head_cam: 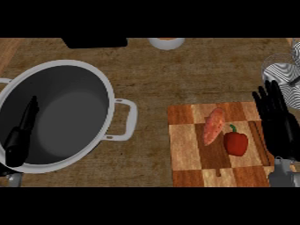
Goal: Pick the bell pepper from the cutting board and place it in the tiered basket
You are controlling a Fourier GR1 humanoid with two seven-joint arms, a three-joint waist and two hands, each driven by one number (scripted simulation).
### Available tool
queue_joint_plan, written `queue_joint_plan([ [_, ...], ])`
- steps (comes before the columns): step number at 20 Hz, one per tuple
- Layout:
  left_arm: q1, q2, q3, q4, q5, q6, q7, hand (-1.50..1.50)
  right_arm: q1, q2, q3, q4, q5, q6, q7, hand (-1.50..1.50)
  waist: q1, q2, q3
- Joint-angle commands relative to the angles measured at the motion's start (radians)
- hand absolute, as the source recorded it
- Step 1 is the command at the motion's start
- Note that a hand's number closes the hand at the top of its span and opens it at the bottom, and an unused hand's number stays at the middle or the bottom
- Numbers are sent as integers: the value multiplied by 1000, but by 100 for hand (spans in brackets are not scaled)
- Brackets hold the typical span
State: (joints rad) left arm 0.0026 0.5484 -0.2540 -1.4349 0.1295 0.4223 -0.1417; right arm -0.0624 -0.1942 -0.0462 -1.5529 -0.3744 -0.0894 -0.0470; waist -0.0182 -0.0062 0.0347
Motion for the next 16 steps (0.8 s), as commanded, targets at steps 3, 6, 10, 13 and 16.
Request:
queue_joint_plan([
  [3,76,-67,-33,-36,33,9,56,0,33,-115,-100,-95,193,-197,-40,150,0,-2,-39],
  [6,107,-100,0,-16,116,-6,109,0,59,-235,-195,-124,354,-326,-78,150,-50,0,-48],
  [10,170,-108,18,-54,162,-25,125,0,136,-46,-387,-70,311,-664,5,-150,-97,4,-43],
  [13,161,-133,-2,-73,159,-36,131,0,203,46,-350,-213,380,-757,-77,-150,-67,2,-40],
  [16,178,-143,-18,-87,136,-36,129,0,302,125,-224,-355,466,-776,-46,-150,-35,3,-40],
])
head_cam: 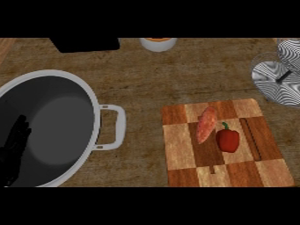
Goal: Pick the bell pepper from the cutting board and place it in the tiered basket
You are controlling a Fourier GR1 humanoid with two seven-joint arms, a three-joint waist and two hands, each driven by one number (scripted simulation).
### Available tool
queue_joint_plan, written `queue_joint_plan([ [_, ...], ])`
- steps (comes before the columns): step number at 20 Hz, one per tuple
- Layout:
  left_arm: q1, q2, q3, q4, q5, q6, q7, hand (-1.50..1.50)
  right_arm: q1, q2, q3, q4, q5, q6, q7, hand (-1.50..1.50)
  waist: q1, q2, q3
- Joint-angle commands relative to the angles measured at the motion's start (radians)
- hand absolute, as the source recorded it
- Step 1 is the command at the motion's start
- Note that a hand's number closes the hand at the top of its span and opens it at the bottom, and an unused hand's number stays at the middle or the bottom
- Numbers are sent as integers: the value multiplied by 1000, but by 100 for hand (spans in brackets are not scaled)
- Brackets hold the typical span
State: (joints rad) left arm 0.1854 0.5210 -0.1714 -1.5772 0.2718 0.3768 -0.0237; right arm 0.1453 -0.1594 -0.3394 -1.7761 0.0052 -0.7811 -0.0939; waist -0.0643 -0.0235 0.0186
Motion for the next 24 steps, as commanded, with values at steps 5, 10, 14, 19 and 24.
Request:
queue_joint_plan([
  [5,-3,-100,-86,-4,-6,6,44,0,302,32,223,-147,195,51,244,-150,16,33,-29],
  [10,14,-88,-88,-17,-25,-8,41,0,401,-52,327,-174,375,129,436,-150,48,53,-35],
  [14,31,-96,-115,-71,-39,-14,43,0,475,-98,375,-205,526,194,599,-150,70,60,-37],
  [19,-6,-96,-107,-69,-46,-9,78,0,466,-122,377,-316,729,274,860,-150,71,60,-36],
  [24,-9,-120,-138,-75,-71,-2,99,0,390,-104,419,-381,940,430,1124,-150,82,50,-30],
])
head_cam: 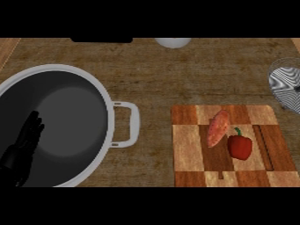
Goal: Pick the bell pepper from the cutting board and place it in the tiered basket
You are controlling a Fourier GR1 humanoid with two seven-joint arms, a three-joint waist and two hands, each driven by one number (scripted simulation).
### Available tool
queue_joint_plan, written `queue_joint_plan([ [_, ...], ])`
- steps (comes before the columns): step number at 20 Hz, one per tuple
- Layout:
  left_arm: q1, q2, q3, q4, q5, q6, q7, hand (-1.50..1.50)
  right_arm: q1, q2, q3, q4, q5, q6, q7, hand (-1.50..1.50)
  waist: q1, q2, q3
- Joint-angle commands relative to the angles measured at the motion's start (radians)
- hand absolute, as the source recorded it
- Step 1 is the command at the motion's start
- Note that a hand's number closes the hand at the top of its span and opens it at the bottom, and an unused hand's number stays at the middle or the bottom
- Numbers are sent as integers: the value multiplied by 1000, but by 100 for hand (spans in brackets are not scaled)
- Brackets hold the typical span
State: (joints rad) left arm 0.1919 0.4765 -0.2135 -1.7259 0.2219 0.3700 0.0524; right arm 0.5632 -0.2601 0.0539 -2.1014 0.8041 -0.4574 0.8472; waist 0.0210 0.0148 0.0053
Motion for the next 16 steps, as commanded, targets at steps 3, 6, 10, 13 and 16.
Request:
queue_joint_plan([
  [3,-34,-115,-116,120,-45,22,12,0,-166,48,77,2,253,173,281,-150,7,14,-14],
  [6,-47,-107,-95,126,-42,13,20,0,-228,76,118,18,333,300,379,-150,4,12,-15],
  [10,-33,-96,-88,108,-52,3,22,0,-312,137,133,84,379,448,468,-150,7,7,-12],
  [13,-54,-100,-60,140,-38,-2,34,0,-370,200,158,91,430,514,514,-150,-8,3,-12],
  [16,-23,-127,-94,129,-65,6,10,0,-468,256,150,148,438,549,534,-150,-3,-1,-10],
])
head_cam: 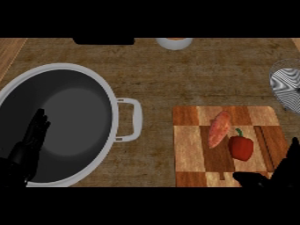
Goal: Pick the bell pepper from the cutting board and place it in the tiered basket
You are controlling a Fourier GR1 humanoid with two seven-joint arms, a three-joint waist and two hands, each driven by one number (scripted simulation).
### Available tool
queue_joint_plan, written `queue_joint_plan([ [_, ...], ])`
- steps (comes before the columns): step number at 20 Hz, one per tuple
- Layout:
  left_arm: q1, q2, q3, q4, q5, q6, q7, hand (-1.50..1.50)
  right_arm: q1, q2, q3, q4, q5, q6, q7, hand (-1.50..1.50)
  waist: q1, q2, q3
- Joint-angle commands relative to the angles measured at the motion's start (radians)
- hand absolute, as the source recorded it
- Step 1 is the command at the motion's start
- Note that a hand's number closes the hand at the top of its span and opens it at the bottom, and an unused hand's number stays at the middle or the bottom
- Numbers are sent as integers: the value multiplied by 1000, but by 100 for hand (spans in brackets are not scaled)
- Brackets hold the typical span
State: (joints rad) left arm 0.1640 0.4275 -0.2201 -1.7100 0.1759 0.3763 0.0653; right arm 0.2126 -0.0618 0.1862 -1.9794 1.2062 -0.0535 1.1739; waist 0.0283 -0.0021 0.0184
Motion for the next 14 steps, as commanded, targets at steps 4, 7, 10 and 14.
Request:
queue_joint_plan([
  [4,3,-97,-75,153,-20,-5,-19,0,-169,60,-15,69,15,167,188,-150,-30,13,-22],
  [7,-20,-61,-27,144,7,-38,1,0,-225,61,-17,161,7,176,223,-150,-26,16,-22],
  [10,-10,-88,-54,117,-18,-8,26,0,-242,61,-54,196,-36,230,245,-150,-32,18,-22],
  [14,-14,-82,-39,112,-11,-24,41,0,-290,62,-112,281,-81,238,230,-150,-32,18,-21],
])
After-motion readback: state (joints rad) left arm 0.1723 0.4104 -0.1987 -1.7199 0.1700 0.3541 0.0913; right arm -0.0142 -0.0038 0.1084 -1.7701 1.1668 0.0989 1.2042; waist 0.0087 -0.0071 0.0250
